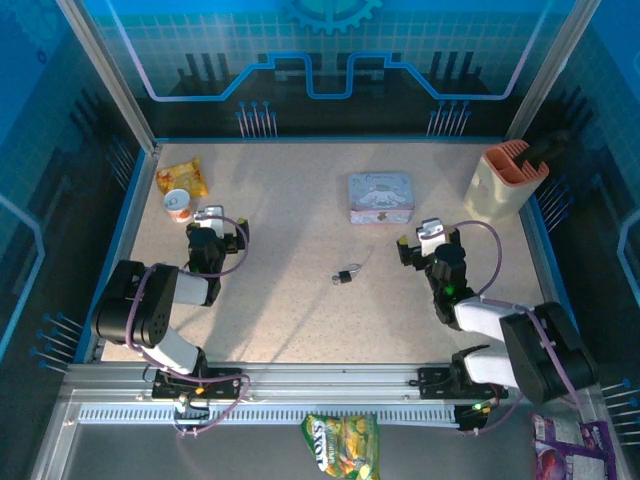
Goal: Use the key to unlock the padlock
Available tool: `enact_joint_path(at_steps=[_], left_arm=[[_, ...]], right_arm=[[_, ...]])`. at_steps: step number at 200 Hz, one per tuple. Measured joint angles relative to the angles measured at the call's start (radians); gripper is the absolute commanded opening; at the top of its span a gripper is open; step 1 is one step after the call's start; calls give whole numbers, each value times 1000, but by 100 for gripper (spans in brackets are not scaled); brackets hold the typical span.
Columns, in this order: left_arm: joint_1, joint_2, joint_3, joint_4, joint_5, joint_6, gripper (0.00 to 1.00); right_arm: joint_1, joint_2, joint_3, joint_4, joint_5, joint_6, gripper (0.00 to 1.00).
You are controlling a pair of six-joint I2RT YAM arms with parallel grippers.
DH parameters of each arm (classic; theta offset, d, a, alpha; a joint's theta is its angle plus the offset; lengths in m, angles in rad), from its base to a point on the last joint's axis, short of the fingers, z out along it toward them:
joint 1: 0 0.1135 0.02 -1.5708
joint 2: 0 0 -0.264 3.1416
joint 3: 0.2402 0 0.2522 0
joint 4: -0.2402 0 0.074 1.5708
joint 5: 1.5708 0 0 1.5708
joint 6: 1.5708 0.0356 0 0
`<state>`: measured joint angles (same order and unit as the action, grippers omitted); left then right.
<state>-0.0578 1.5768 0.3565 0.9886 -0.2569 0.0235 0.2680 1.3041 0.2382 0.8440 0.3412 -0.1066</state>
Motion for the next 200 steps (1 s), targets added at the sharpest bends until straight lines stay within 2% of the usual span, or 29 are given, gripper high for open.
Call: enact_joint_path(at_steps=[48,118,152,200], left_arm=[[0,0,0,-4,0,0,99],[0,0,0,-15,0,0,99],[0,0,0,-15,0,0,99],[0,0,0,-15,0,0,99]], right_arm=[[-31,177,37,132,0,-2,100],[-121,215,90,154,-43,58,100],[-157,238,111,105,-52,103,100],[-160,238,114,98,-58,115,100]])
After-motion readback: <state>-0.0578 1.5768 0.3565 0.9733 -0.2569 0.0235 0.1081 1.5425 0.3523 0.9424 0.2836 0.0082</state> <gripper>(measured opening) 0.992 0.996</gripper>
